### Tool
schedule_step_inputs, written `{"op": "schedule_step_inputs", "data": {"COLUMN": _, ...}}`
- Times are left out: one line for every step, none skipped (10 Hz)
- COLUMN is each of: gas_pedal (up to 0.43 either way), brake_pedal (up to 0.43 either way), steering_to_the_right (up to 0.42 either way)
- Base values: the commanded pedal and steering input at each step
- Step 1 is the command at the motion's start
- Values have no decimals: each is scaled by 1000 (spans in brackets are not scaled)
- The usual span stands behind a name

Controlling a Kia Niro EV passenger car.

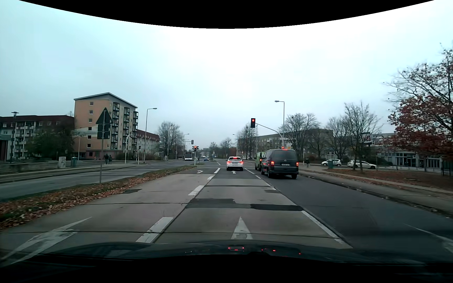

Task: Follow the waypoints while adhering to traffic rules and regulations

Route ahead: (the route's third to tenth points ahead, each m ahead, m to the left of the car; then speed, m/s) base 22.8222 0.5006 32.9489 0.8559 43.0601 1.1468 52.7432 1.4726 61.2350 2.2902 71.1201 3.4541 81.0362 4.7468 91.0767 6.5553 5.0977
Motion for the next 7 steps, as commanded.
{"op": "schedule_step_inputs", "data": {"gas_pedal": 8, "brake_pedal": 0, "steering_to_the_right": -4}}
{"op": "schedule_step_inputs", "data": {"gas_pedal": 8, "brake_pedal": 0, "steering_to_the_right": -4}}
{"op": "schedule_step_inputs", "data": {"gas_pedal": 8, "brake_pedal": 0, "steering_to_the_right": -4}}
{"op": "schedule_step_inputs", "data": {"gas_pedal": 8, "brake_pedal": 0, "steering_to_the_right": -4}}
{"op": "schedule_step_inputs", "data": {"gas_pedal": 8, "brake_pedal": 0, "steering_to_the_right": -4}}
{"op": "schedule_step_inputs", "data": {"gas_pedal": 0, "brake_pedal": 0, "steering_to_the_right": -4}}
{"op": "schedule_step_inputs", "data": {"gas_pedal": 0, "brake_pedal": 0, "steering_to_the_right": -5}}
